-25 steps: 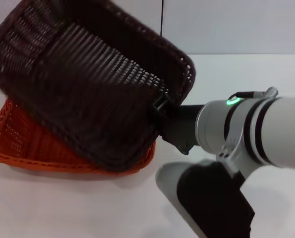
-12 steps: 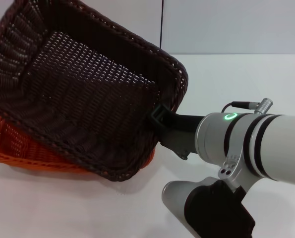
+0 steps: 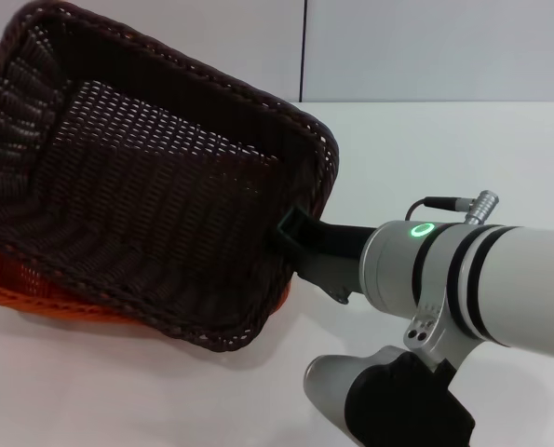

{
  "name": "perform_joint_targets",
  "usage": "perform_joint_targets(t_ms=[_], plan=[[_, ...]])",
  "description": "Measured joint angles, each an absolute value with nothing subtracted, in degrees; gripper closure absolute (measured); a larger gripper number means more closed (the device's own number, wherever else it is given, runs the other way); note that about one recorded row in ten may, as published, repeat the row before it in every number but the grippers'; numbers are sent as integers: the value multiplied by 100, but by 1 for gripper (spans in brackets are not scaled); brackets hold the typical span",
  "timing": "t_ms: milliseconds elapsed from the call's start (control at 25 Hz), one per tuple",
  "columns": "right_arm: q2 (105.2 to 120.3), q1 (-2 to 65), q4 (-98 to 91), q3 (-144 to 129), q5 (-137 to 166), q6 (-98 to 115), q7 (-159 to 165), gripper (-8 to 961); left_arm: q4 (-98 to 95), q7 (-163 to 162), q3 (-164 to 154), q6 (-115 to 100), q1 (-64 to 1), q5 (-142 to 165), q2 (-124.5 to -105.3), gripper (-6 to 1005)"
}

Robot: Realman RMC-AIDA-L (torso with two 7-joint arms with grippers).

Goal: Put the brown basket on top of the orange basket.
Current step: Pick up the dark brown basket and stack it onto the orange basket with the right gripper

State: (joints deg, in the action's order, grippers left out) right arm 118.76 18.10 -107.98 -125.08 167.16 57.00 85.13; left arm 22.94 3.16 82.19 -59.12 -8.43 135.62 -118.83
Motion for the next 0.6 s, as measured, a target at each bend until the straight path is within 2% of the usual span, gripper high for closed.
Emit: perform_joint_targets(t_ms=[600], plan=[[11862,1502,-10780,-12421,16715,5367,8669,758,2294,316,8218,-5905,-863,13540,-11882,215]])
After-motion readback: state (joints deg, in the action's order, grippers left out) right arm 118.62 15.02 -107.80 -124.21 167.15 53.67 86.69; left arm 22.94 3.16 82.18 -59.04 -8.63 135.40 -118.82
